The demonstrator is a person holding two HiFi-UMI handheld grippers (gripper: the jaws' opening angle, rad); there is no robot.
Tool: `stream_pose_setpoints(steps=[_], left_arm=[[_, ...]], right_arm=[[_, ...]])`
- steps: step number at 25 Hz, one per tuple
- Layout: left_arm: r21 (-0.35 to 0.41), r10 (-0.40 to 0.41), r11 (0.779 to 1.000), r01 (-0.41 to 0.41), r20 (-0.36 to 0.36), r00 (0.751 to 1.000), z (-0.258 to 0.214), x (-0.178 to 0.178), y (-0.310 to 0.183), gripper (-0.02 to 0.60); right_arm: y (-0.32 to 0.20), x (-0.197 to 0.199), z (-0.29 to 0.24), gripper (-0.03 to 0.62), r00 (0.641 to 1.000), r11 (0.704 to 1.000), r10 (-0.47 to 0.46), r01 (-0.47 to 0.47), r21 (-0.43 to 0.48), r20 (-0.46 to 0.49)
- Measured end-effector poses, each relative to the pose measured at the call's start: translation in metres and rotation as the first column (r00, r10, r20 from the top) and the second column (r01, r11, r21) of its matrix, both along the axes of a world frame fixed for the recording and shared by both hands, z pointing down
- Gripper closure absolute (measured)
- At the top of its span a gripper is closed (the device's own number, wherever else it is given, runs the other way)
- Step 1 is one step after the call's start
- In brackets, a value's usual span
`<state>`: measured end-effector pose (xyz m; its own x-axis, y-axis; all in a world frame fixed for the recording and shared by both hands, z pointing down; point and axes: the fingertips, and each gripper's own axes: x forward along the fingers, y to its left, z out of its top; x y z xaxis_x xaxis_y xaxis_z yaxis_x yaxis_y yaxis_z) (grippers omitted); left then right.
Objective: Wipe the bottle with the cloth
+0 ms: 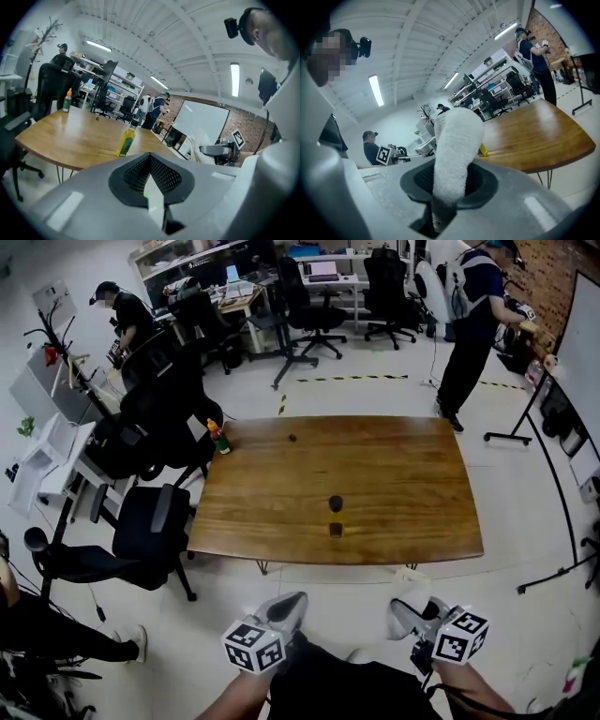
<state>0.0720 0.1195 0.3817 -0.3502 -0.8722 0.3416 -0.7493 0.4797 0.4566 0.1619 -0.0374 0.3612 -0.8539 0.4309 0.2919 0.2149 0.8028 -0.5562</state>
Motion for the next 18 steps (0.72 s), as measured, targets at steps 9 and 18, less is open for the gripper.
stream_pose_setpoints(steps=[9,18], left_arm=[[0.061,-0.001,0.998,0.004,-0.054,0.999,-0.022,0.03,0.027,0.566],[0.053,0.17,0.985,-0.167,-0.048,0.984,-0.03,0.035,0.052,0.566]], right_arm=[[0.033,0.036,-0.006,0.522,1.0,0.999,0.026,-0.026,0.022,0.006],[0.081,0.052,-0.01,0.522,0.99,0.99,0.14,-0.14,0.022,-0.012]])
